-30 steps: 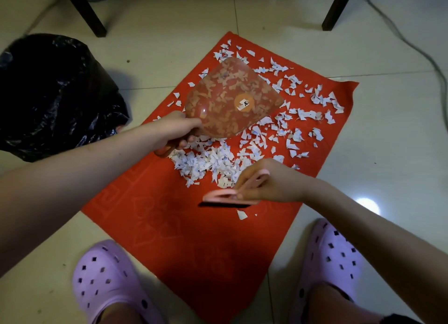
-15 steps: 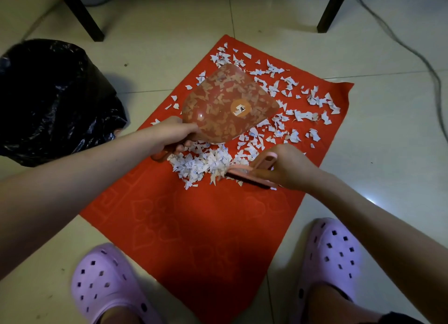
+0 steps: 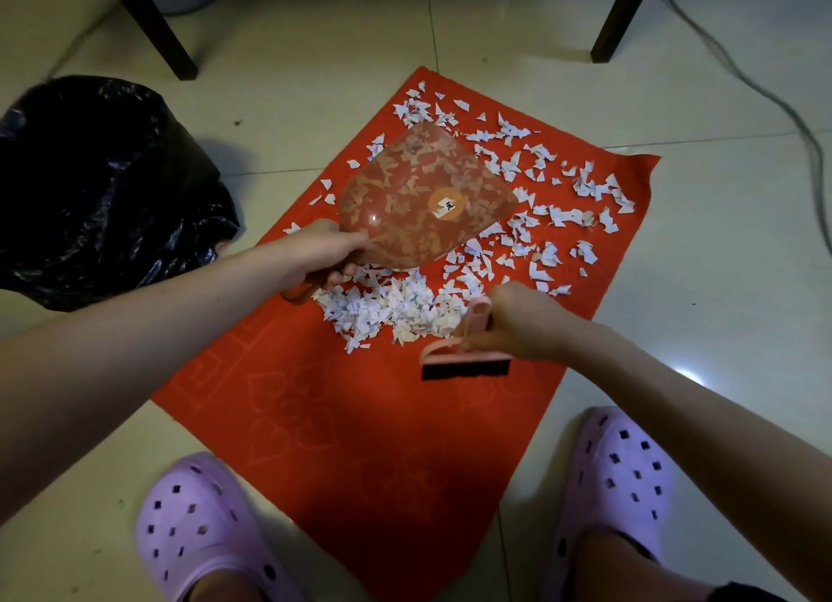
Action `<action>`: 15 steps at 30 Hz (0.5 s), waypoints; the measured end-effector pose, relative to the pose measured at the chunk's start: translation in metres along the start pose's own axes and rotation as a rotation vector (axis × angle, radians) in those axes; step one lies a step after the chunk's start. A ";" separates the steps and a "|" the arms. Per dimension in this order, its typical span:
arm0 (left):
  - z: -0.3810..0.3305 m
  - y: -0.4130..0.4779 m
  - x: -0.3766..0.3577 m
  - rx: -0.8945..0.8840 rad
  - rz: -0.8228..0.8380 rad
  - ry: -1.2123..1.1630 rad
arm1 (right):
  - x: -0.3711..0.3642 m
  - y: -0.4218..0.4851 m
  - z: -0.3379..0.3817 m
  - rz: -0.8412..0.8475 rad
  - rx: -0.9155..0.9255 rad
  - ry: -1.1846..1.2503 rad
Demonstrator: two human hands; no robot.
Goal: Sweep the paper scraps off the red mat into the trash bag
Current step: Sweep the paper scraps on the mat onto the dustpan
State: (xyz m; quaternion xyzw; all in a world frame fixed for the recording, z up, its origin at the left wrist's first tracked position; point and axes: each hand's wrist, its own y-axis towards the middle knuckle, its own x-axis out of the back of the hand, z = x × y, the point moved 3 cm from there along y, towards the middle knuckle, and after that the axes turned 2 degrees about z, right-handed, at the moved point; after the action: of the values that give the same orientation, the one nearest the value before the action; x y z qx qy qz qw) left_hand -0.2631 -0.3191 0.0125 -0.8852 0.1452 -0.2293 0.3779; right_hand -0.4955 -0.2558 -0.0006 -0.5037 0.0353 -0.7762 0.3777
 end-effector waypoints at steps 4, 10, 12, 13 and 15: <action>0.000 0.000 -0.001 0.002 0.005 -0.004 | 0.013 -0.003 -0.010 -0.217 -0.011 0.075; -0.003 0.001 -0.003 -0.022 -0.051 -0.081 | 0.040 -0.036 -0.026 -0.460 -0.014 0.571; -0.005 0.002 -0.002 -0.029 -0.061 -0.122 | 0.044 -0.046 -0.034 -0.589 -0.112 0.655; -0.005 0.003 -0.002 -0.030 -0.063 -0.130 | 0.043 -0.049 -0.039 -0.653 -0.170 0.647; -0.006 0.003 -0.002 -0.030 -0.067 -0.131 | 0.041 -0.053 -0.046 -0.760 -0.289 0.603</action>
State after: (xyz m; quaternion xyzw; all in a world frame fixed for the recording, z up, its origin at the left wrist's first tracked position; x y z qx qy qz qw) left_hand -0.2680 -0.3242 0.0132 -0.9082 0.0938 -0.1813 0.3654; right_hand -0.5702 -0.2587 0.0311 -0.2816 0.0640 -0.9568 -0.0323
